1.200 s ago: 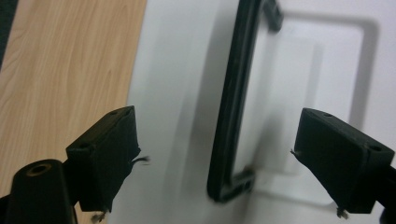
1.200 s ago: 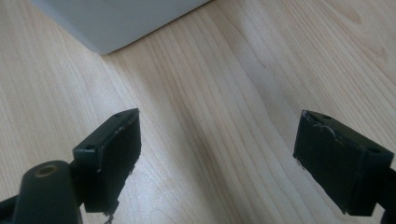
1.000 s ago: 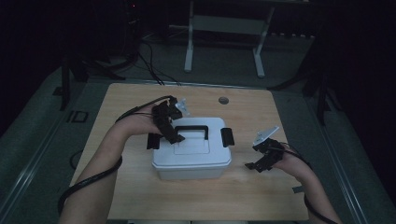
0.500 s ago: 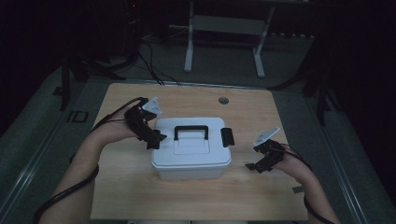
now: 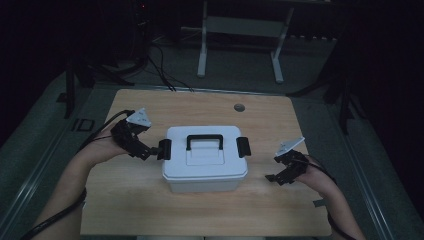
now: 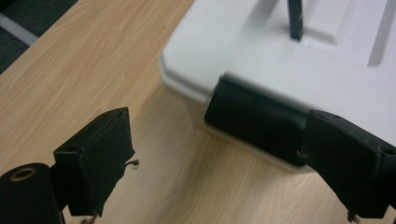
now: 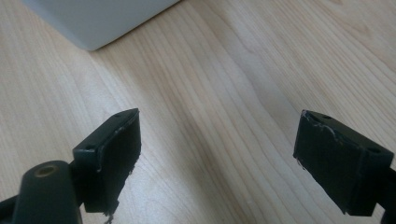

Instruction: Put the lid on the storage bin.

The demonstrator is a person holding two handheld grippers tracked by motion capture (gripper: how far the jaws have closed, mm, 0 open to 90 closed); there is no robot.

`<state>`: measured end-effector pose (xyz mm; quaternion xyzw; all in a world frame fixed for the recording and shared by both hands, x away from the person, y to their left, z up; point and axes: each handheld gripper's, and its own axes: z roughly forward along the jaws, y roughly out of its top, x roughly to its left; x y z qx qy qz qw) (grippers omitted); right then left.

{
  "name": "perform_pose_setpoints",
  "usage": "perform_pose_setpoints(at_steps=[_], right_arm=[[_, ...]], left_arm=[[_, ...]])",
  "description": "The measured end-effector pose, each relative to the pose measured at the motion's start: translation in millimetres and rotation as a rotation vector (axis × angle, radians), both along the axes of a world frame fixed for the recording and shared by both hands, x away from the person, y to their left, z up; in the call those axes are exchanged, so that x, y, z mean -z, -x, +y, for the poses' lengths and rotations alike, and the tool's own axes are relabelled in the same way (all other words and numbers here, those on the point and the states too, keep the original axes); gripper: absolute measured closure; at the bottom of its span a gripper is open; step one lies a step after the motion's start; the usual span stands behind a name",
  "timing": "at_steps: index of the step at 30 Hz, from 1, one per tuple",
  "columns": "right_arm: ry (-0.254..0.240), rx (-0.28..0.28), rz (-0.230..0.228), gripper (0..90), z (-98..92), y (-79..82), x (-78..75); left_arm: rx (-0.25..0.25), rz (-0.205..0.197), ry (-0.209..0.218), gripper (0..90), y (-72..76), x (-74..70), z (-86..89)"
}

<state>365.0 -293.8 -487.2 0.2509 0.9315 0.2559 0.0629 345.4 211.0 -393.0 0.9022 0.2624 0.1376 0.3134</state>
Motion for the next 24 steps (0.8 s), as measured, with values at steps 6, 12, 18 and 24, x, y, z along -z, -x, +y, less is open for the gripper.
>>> perform_pose_setpoints(at_steps=[6, 12, 18, 24], right_arm=[[-0.020, 0.032, -0.008, 14.5, -7.5, -0.4, 3.2], [-0.042, 0.045, -0.014, 14.5, -11.7, 1.3, 6.4], [-0.058, 0.082, -0.021, 14.5, -19.4, 2.2, 8.9], [-0.077, 0.124, -0.032, 14.5, -27.0, 4.4, 12.2]], left_arm=[[-0.036, -0.003, 0.043, 9.1, 8.0, 11.7, 19.8], [-0.065, 0.009, 0.075, 9.1, 13.3, 31.9, 31.4], [-0.085, 0.010, 0.115, 9.1, 23.3, 49.0, 44.6], [-0.108, -0.001, 0.120, 9.1, 38.6, 68.1, 59.1]])
